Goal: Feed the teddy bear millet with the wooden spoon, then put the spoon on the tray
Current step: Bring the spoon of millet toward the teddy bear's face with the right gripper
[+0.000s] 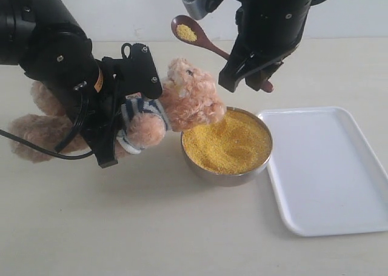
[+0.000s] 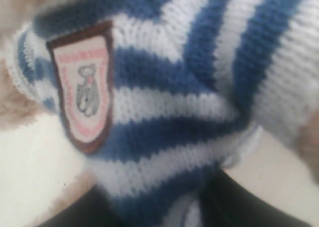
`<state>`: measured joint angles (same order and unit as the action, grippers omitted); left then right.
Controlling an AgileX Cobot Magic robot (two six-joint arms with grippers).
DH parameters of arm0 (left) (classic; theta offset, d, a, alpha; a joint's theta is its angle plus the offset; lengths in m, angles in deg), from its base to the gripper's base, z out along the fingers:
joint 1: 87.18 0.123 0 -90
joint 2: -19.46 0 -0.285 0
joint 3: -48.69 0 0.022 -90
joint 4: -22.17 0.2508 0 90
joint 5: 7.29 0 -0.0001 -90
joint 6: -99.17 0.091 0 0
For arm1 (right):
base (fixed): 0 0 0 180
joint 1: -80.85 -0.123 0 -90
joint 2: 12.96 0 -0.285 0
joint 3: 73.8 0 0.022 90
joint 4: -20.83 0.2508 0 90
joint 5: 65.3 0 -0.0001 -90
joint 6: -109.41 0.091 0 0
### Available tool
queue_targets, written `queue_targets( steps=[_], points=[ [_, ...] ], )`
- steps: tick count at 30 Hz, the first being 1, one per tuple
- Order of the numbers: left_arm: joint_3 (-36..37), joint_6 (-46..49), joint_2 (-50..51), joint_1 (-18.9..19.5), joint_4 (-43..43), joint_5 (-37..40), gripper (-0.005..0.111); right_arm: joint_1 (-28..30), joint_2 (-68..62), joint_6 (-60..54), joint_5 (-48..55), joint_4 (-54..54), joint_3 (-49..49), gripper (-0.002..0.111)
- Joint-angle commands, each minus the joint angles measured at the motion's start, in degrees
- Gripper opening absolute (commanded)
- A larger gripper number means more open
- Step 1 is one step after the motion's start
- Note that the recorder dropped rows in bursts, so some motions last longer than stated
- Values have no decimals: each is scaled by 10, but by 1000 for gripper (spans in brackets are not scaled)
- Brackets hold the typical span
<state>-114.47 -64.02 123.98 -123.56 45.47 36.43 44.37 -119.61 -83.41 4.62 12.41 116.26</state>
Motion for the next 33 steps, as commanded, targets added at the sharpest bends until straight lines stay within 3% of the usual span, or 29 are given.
queue_targets(
  steps=[1, 7, 33],
  points=[
    [-5, -6, -2, -3, -4, -4, 4, -3, -11, 2, 0, 18, 4, -1],
    [-5, -6, -2, -3, -4, -4, 4, -35, -12, 5, 0, -1, 4, -1],
    [-5, -14, -2, -3, -4, -8, 4, -42, -35, 29, 0, -38, 4, -1]
  ],
)
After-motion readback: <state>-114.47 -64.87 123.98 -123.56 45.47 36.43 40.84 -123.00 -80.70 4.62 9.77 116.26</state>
